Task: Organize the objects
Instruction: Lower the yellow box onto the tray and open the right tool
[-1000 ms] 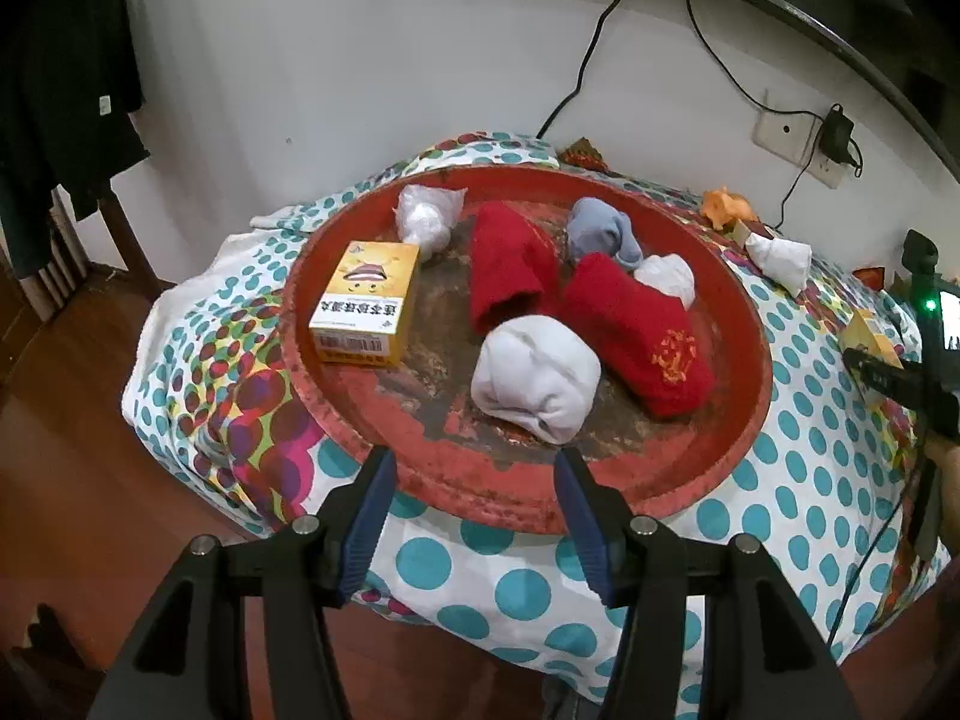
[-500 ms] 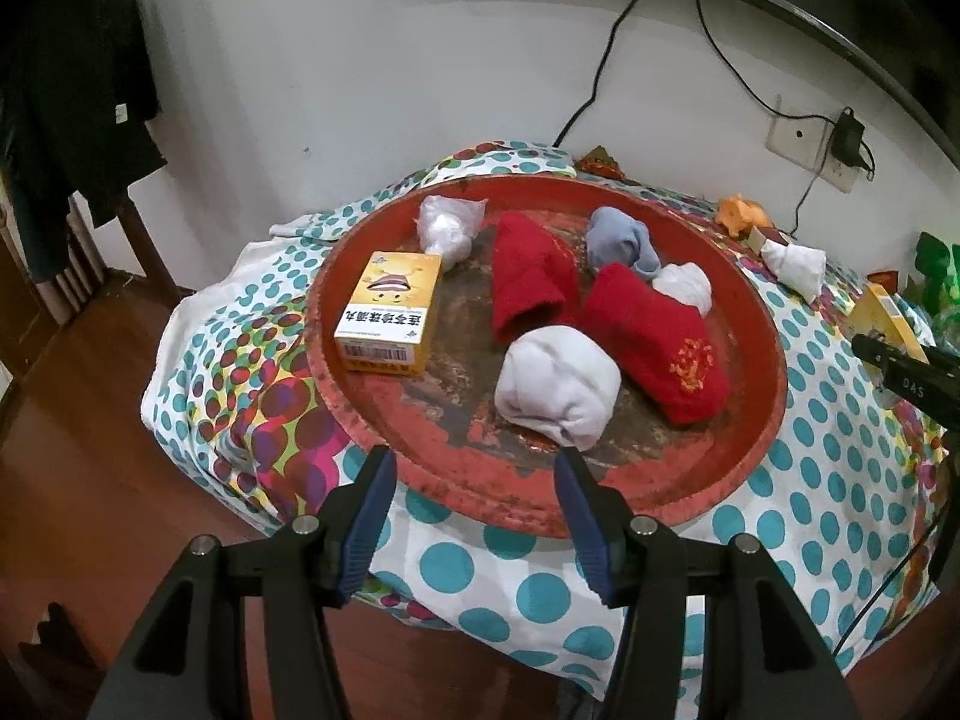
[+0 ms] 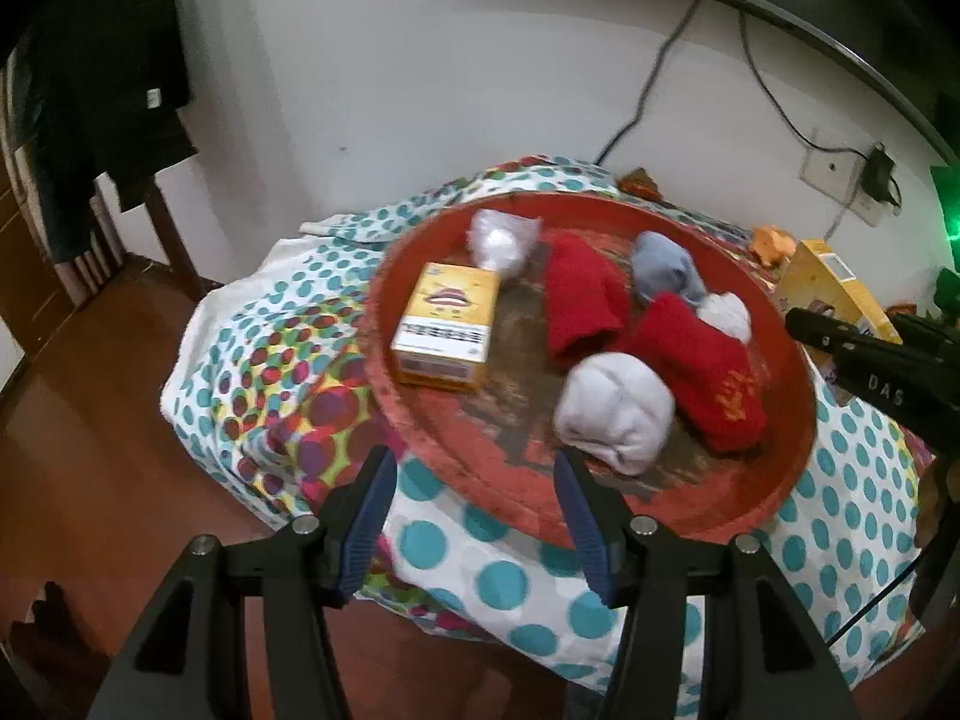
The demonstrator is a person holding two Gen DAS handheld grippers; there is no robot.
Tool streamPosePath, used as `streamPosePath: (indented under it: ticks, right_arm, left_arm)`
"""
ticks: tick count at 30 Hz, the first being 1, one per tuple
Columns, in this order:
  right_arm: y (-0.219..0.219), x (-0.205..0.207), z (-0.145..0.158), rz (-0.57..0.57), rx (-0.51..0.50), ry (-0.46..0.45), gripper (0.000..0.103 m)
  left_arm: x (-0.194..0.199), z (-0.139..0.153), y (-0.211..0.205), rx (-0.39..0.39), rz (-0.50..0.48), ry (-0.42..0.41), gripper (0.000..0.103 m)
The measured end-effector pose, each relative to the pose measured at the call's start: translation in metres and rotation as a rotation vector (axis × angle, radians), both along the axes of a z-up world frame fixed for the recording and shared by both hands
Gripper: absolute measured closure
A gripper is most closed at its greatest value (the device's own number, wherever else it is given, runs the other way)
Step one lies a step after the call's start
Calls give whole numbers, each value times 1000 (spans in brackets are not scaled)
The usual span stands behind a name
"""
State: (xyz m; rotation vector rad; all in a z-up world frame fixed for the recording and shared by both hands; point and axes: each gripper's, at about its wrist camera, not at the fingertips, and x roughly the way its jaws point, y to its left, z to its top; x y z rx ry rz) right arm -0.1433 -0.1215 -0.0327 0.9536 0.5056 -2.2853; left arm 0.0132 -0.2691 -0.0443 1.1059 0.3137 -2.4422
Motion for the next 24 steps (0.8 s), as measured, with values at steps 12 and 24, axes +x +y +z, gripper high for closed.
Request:
streamPosePath:
  ticks: [12,24]
  right_arm:
    - [-64,5,-13,77,24,-38,75]
    - [-88,-6,-33,53,43,-99,74]
  left_arm:
    - [11,2,-26,0,73,13,47]
    - [12,-2,-35,5,105,1,47]
